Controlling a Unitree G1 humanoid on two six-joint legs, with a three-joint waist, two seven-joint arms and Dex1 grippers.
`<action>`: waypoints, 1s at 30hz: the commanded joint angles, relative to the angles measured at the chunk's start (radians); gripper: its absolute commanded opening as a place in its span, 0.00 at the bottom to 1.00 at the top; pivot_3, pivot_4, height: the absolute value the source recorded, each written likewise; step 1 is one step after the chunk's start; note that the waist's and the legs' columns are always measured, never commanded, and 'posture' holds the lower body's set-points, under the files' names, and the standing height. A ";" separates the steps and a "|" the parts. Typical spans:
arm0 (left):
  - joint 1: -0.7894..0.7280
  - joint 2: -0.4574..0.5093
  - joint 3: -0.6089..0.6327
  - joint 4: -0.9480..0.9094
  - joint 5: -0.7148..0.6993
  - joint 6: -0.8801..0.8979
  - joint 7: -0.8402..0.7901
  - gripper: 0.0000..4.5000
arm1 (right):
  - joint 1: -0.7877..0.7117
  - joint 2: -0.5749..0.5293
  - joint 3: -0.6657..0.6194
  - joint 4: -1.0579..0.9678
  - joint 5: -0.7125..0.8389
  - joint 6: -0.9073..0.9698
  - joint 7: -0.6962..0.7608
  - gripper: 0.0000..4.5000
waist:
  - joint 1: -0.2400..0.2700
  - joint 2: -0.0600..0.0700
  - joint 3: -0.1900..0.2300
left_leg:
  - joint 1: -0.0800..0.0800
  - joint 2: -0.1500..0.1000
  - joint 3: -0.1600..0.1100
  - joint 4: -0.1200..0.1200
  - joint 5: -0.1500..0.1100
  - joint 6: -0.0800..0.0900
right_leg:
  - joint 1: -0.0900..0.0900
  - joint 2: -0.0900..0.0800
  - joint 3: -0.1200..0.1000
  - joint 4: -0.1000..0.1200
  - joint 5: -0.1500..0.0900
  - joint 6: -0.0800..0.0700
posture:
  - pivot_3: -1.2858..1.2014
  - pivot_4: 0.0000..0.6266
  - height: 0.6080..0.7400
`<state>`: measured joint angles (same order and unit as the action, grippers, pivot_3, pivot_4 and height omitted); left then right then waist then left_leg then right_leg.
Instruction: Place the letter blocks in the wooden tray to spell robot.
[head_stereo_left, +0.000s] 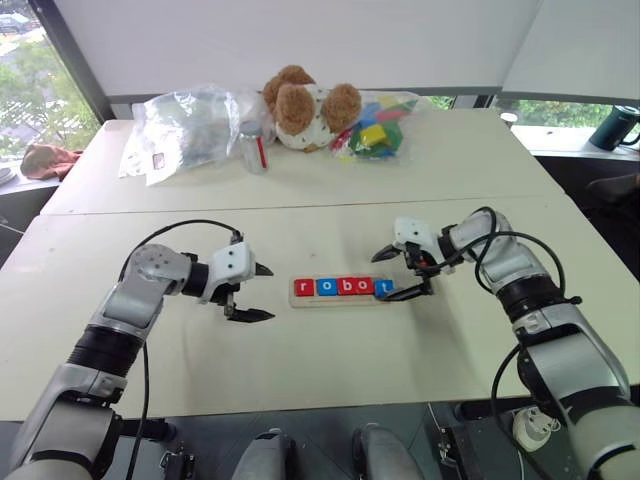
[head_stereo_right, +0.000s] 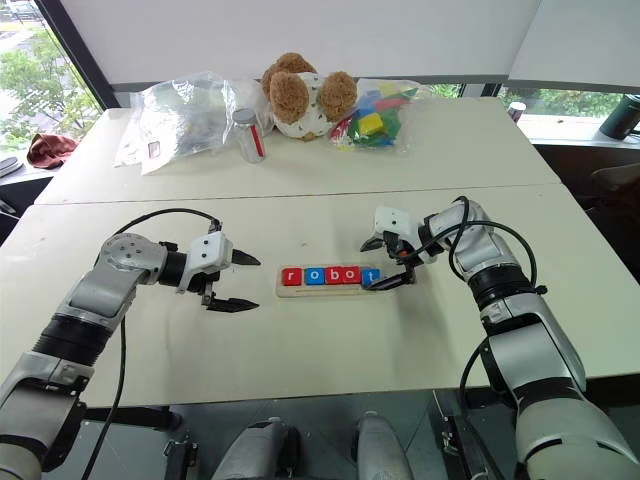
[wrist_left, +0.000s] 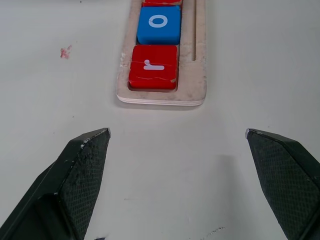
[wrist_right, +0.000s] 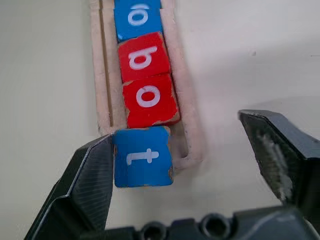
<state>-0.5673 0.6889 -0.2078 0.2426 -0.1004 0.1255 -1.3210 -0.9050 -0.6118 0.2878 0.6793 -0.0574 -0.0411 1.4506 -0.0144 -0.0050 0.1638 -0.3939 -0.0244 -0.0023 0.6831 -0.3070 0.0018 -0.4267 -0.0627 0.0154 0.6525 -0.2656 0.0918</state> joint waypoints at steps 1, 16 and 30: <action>-0.016 0.011 0.034 -0.003 -0.022 -0.004 0.007 1.00 | -0.015 -0.030 -0.057 -0.072 0.035 0.022 -0.020 0.98 | 0.000 0.000 0.000 | 0.000 0.000 0.000 0.000 0.000 0.000 | 0.000 0.000 0.000 0.000 0.000 0.000 | 0.52 0.24 1.00; -0.018 0.011 0.037 -0.006 -0.034 0.017 0.022 1.00 | 0.069 -0.143 -0.063 -0.087 0.002 -0.002 -0.094 0.98 | -0.005 0.000 0.000 | 0.000 0.000 0.000 0.000 -0.002 0.003 | 0.000 0.000 0.001 -0.001 0.000 0.000 | 0.52 0.24 1.00; 0.003 0.014 0.051 -0.040 -0.047 0.051 0.056 1.00 | 0.035 -0.063 -0.046 -0.003 -0.016 -0.037 -0.141 0.98 | 0.000 0.000 0.000 | -0.001 0.000 0.000 0.000 -0.001 0.002 | 0.000 0.000 0.000 -0.001 0.000 0.000 | 0.52 0.24 1.00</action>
<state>-0.5618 0.6897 -0.1829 0.2387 -0.1274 0.1710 -1.2709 -0.8334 -0.6801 0.2534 0.6819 -0.0749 -0.0663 1.3119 -0.0146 -0.0050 0.1638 -0.3945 -0.0243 -0.0021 0.6831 -0.3078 0.0031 -0.4268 -0.0626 0.0158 0.6518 -0.2656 0.0918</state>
